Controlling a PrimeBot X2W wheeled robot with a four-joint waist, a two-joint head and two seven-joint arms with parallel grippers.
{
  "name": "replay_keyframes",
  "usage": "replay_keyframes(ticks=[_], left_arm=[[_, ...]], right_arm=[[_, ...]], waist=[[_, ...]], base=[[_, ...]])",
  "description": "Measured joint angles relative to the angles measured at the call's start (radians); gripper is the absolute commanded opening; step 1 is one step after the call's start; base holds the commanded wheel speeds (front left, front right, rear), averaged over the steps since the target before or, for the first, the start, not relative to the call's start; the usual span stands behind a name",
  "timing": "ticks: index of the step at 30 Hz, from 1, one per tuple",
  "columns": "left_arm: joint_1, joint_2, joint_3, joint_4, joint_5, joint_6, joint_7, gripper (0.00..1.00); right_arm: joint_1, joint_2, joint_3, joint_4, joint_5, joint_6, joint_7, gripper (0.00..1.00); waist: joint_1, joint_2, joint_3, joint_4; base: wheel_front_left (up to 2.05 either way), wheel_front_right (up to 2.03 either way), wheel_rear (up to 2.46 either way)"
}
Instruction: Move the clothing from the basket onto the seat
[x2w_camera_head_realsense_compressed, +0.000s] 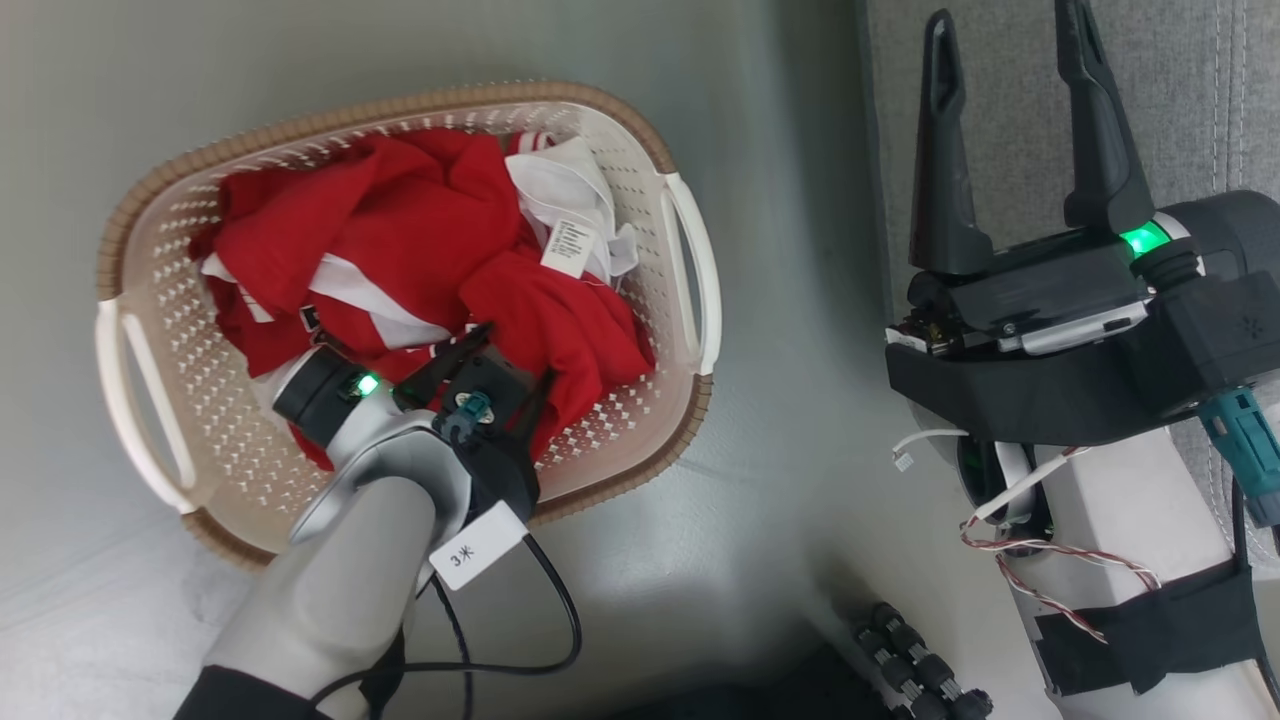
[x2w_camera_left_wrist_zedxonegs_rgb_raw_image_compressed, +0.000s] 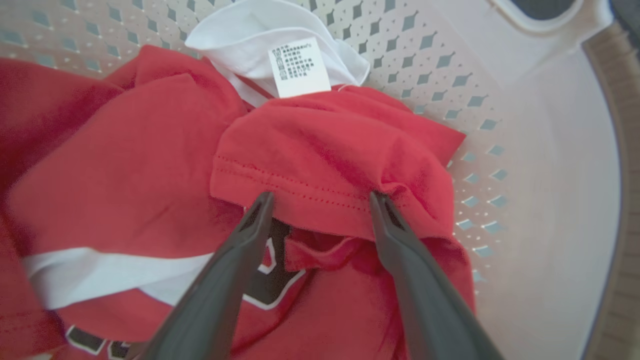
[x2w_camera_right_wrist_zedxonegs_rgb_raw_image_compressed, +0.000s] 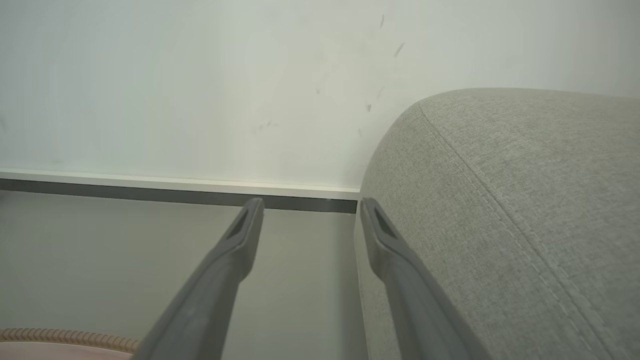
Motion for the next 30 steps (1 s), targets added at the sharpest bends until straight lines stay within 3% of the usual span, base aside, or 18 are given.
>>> replay_keyframes(ticks=[8,9,10,11,12,13,14,30], left_arm=[[-0.026,-0.007,-0.002,0.037,-0.007,0.0,-0.006,1.0],[-0.031,-0.007,-0.004,0.044,-0.007,0.0,-0.006,0.8],[-0.035,-0.006,-0.005,0.05,-0.007,0.0,-0.006,0.51],[-0.037,-0.007,-0.005,0.057,-0.007,0.0,-0.006,0.34],[-0.04,-0.007,-0.006,0.065,-0.007,0.0,-0.006,0.24],[-0.041,-0.007,-0.006,0.072,-0.007,0.0,-0.006,0.06],[-0.043,-0.007,-0.006,0.078,-0.007,0.0,-0.006,0.0],[-0.049,-0.027,0.039,0.126,-0.08,0.0,-0.129,0.0]], right_arm=[[-0.01,0.001,-0.002,0.007,-0.001,0.0,0.0,1.0],[-0.01,0.001,-0.001,0.008,-0.001,0.0,0.0,1.0],[-0.01,0.002,-0.001,0.01,-0.001,0.0,0.0,1.0],[-0.01,0.002,0.001,0.012,-0.001,-0.001,0.0,1.0],[-0.011,0.002,0.003,0.013,-0.001,-0.001,0.0,1.0],[-0.011,0.002,0.004,0.015,-0.001,-0.001,0.0,1.0],[-0.011,0.003,0.005,0.016,-0.001,-0.001,0.0,1.0],[-0.003,0.004,-0.026,0.132,-0.007,-0.001,0.0,1.0]], waist=[[0.0,0.0,0.019,-0.02],[0.0,0.0,0.019,-0.021],[0.0,0.0,0.02,-0.022],[0.0,0.0,0.021,-0.024],[0.0,0.0,0.021,-0.025],[0.0,0.0,0.022,-0.026],[0.0001,0.0,0.022,-0.027],[-0.0001,-0.0002,-0.099,0.01]], base=[[0.0,0.0,0.0],[0.0,0.0,0.0],[0.0,0.0,0.0],[0.0,0.0,0.0],[0.0,0.0,0.0],[0.0,0.0,0.0],[0.0,0.0,0.0],[0.0,0.0,0.0]])
